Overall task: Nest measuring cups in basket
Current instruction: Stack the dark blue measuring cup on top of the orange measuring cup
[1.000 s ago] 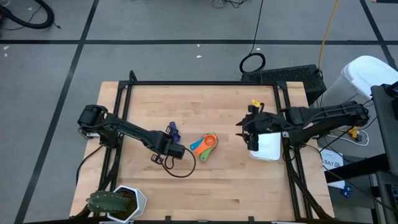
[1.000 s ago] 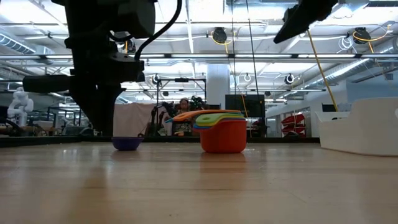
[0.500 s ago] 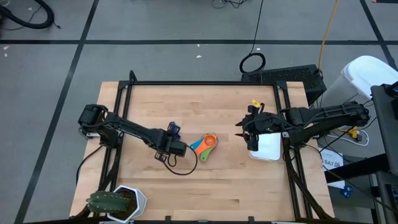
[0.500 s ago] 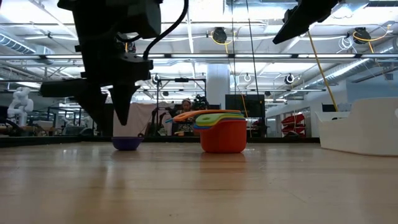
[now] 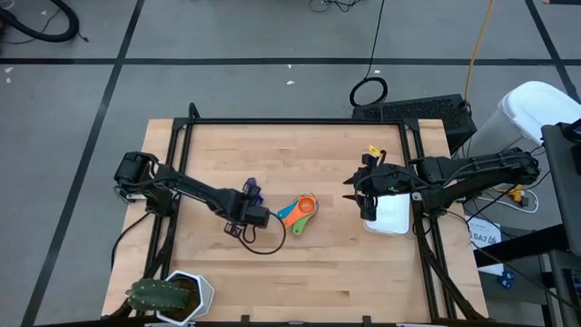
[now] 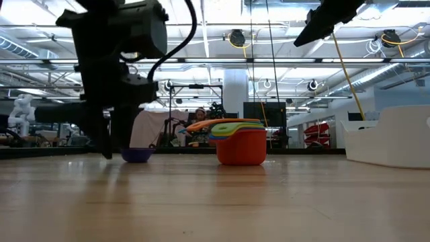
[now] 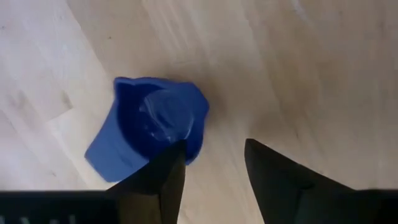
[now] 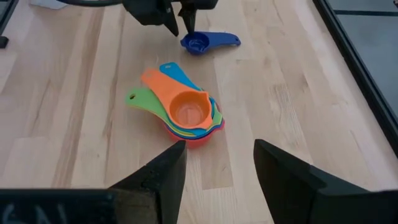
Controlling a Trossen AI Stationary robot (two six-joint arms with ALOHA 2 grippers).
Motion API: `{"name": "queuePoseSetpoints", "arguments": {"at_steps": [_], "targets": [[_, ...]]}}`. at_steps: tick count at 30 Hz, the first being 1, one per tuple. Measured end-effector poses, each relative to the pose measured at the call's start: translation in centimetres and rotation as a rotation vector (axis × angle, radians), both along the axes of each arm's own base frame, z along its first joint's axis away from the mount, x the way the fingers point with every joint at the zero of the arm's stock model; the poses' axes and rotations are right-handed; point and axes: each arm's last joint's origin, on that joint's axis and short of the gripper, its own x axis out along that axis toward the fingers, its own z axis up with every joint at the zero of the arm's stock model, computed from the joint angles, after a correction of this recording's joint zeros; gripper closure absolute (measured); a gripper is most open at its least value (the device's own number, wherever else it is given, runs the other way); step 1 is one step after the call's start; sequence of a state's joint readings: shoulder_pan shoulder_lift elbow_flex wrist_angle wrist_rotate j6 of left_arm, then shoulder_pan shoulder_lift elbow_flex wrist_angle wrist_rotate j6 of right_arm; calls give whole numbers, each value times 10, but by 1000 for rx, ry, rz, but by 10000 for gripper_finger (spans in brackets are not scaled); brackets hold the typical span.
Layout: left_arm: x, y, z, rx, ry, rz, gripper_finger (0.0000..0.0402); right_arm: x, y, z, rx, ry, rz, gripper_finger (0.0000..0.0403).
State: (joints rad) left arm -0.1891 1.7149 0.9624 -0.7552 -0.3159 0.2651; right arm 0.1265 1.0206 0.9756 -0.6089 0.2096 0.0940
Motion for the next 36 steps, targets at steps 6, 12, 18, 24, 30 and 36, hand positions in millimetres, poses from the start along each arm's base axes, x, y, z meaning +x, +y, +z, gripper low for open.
{"name": "queuePoseSetpoints", "arguments": {"at_steps": [6, 12, 18, 24, 30, 36], "targets": [[-3, 1, -10, 35, -46, 10, 238, 0, 0, 0, -1, 0, 0, 225], [-1, 3, -10, 59, -70, 14, 253, 1, 0, 1, 0, -12, -2, 225], [-1, 6, -11, -1, -82, 100, 369, 2, 0, 2, 1, -24, -2, 225], [3, 15, -10, -46, -146, 249, 386, 3, 0, 3, 4, -47, -2, 225], [15, 29, -3, -164, -259, 522, 390, 4, 0, 5, 6, -62, -2, 225], [26, 38, 9, -248, -325, 691, 393, 4, 0, 5, 7, -67, -4, 225]]}}
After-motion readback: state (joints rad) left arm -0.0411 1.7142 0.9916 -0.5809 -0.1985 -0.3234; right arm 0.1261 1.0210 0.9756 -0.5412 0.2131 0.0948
